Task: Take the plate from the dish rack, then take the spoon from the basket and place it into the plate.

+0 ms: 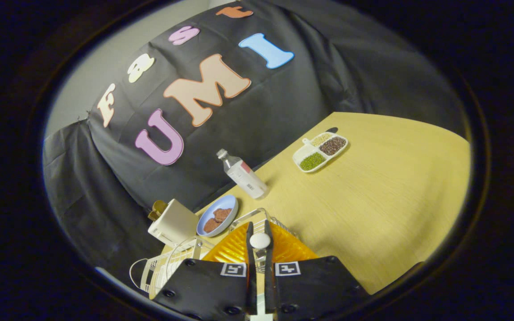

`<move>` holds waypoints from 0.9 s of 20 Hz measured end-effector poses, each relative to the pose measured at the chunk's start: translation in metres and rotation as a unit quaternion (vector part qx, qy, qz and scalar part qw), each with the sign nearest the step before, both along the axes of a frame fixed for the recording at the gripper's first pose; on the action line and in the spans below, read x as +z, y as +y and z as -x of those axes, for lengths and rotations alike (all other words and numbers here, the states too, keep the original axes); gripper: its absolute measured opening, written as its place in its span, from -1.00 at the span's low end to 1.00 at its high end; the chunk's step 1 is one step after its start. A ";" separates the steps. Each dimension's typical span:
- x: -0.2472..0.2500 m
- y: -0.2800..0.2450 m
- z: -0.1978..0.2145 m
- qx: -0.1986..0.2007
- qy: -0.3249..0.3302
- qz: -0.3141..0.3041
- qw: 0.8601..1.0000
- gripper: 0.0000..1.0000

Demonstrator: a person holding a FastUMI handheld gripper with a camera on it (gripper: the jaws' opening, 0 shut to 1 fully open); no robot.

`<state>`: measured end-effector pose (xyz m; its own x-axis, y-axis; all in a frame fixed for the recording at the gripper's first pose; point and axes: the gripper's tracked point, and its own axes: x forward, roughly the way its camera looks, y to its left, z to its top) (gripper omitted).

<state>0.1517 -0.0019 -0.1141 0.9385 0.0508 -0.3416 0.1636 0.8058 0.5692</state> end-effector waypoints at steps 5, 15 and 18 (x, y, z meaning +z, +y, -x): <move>0.048 -0.017 0.014 -0.016 -0.057 0.023 0.998 -0.81; 0.058 -0.004 0.150 0.132 -0.110 -0.082 0.982 -0.82; 0.029 -0.008 0.166 0.154 -0.082 -0.062 0.983 -0.82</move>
